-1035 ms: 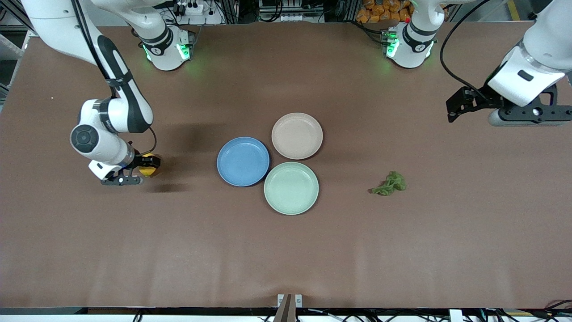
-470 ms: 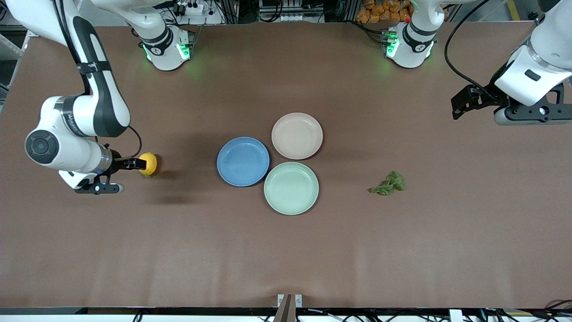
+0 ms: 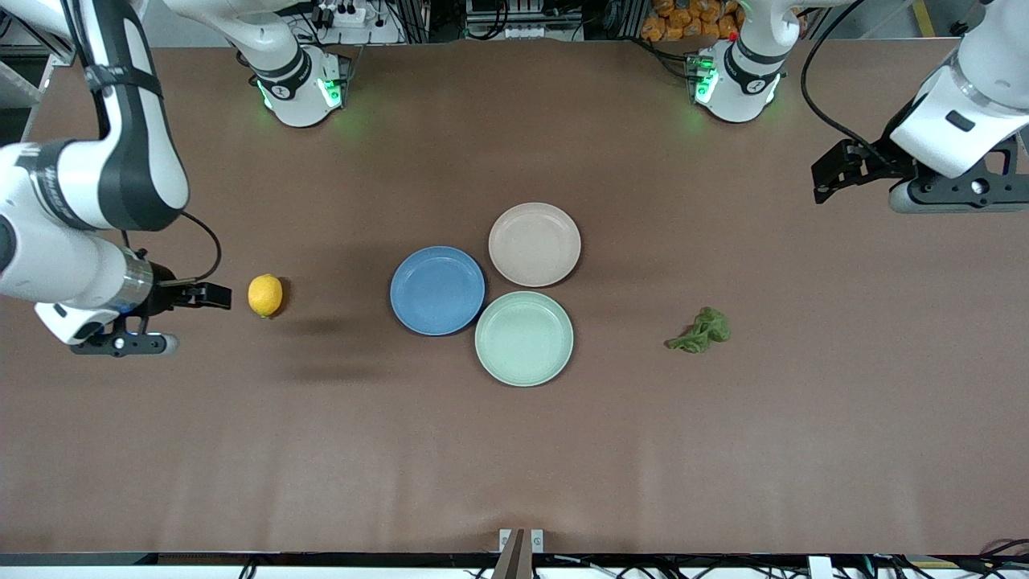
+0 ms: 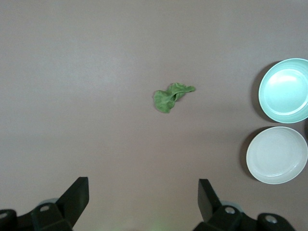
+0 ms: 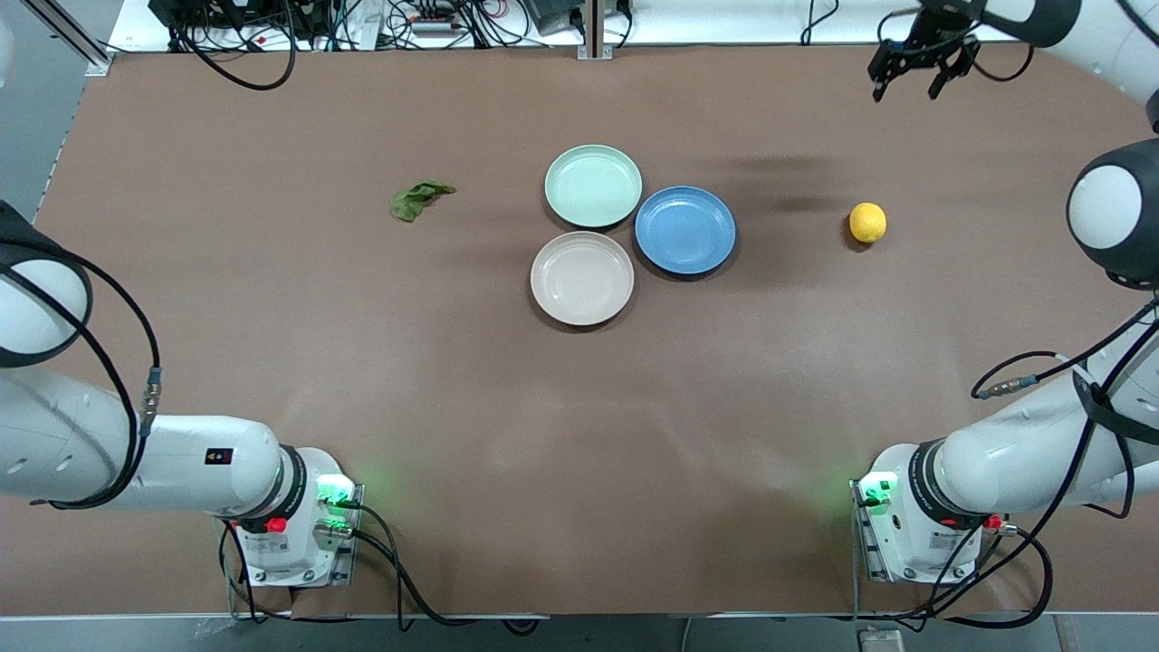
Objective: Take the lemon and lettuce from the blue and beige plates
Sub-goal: 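Lower the lemon onto the table, open the right gripper, withdraw it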
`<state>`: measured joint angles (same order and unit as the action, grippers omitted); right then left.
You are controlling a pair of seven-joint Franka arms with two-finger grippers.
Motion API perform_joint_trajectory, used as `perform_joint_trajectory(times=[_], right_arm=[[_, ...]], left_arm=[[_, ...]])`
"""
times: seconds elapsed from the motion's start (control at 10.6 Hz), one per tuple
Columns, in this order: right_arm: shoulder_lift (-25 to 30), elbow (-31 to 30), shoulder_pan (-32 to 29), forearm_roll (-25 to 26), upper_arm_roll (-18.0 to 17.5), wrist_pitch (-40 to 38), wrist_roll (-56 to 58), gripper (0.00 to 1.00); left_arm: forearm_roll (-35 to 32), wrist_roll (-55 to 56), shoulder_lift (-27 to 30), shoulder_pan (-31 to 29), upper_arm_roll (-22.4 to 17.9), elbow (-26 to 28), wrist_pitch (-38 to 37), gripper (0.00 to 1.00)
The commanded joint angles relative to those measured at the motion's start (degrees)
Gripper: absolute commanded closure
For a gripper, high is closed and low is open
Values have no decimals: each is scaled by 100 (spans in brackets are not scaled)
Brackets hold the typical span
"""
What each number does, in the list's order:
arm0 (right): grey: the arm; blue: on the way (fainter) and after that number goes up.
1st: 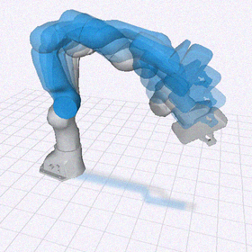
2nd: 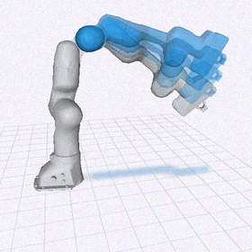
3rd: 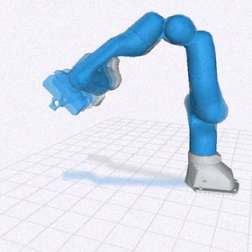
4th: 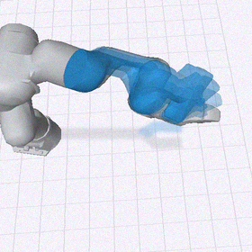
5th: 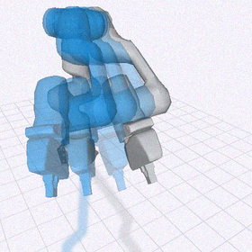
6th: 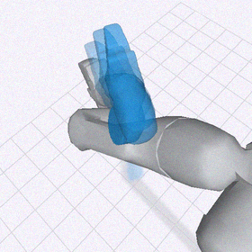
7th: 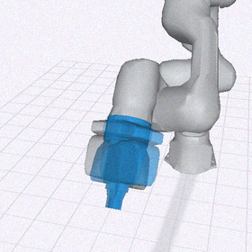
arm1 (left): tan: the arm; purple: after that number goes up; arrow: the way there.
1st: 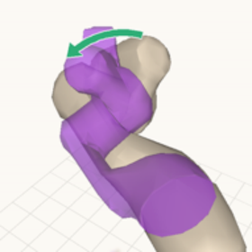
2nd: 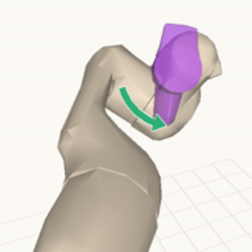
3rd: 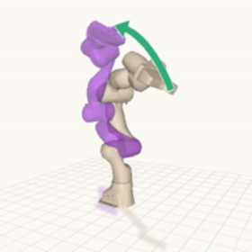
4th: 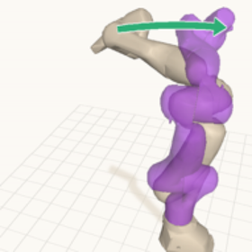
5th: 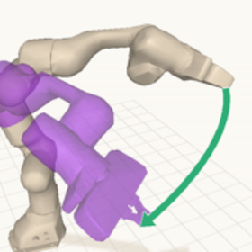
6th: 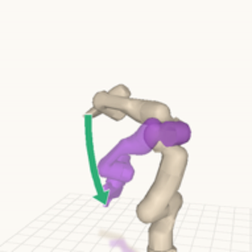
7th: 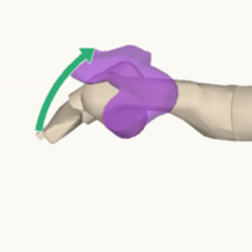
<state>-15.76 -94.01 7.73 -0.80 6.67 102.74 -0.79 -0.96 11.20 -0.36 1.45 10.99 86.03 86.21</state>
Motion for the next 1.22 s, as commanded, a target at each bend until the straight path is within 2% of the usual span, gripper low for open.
perform_joint_trajectory(times=[0.0, 0.47, 0.66, 1.13], right_arm=[[362, 128, 36, -78, 28, -298, 62, 0], [766, 857, 18, -52, 28, -1080, 27, 0], [960, 962, 36, -43, 150, -1168, 18, 0], [1119, 1209, 36, -8, 177, -1248, 9, 0]], left_arm=[[79, -135, 27, -22, 8, -113, -140, 0], [87, -153, 27, -31, -1, -113, -157, 0], [87, -153, 27, -22, 8, -113, -157, 0], [87, -153, 27, -22, 17, -113, -157, 0]])
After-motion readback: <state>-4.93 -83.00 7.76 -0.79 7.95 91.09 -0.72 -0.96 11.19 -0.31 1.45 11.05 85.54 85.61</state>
